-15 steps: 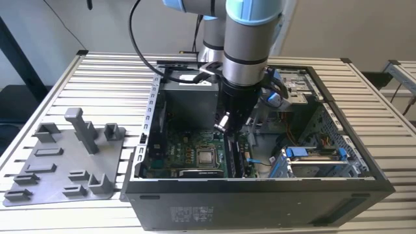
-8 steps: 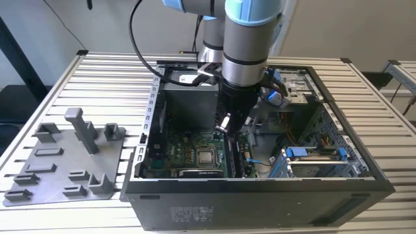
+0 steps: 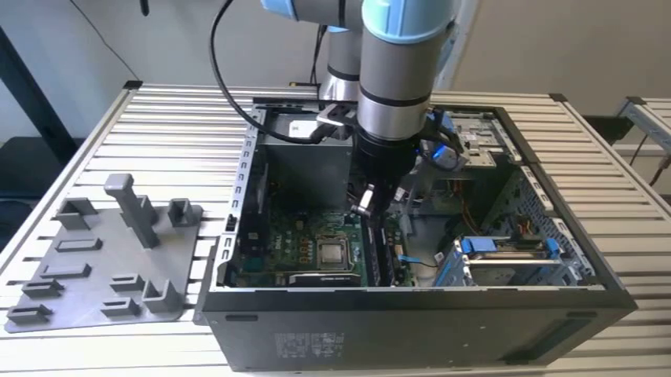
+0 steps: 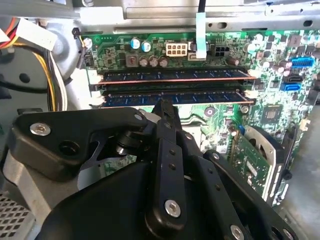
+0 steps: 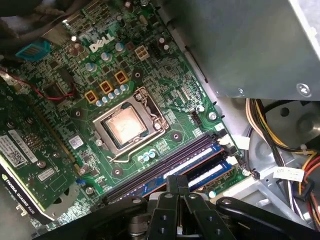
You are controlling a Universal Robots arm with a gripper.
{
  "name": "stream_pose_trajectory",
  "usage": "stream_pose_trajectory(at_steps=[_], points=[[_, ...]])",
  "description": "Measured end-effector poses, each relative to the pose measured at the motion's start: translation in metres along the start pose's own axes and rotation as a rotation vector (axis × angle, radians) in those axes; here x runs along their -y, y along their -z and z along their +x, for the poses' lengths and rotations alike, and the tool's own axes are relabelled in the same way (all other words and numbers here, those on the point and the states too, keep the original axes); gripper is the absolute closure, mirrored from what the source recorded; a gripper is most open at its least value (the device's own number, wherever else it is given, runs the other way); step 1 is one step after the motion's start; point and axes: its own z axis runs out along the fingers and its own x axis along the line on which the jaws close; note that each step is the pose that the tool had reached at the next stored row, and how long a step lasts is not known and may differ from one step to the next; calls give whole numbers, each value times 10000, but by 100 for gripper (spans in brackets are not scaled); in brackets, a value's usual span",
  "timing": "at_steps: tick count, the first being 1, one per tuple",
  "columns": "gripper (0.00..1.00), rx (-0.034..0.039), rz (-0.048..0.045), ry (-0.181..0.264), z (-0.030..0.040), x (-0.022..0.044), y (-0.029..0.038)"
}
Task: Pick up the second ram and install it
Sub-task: 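Press down the second ram until it locks into place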
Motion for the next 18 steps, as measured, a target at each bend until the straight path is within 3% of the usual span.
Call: stream_pose_trajectory(at_steps=[18], points=[[89, 90, 7, 1333, 34, 5, -18]])
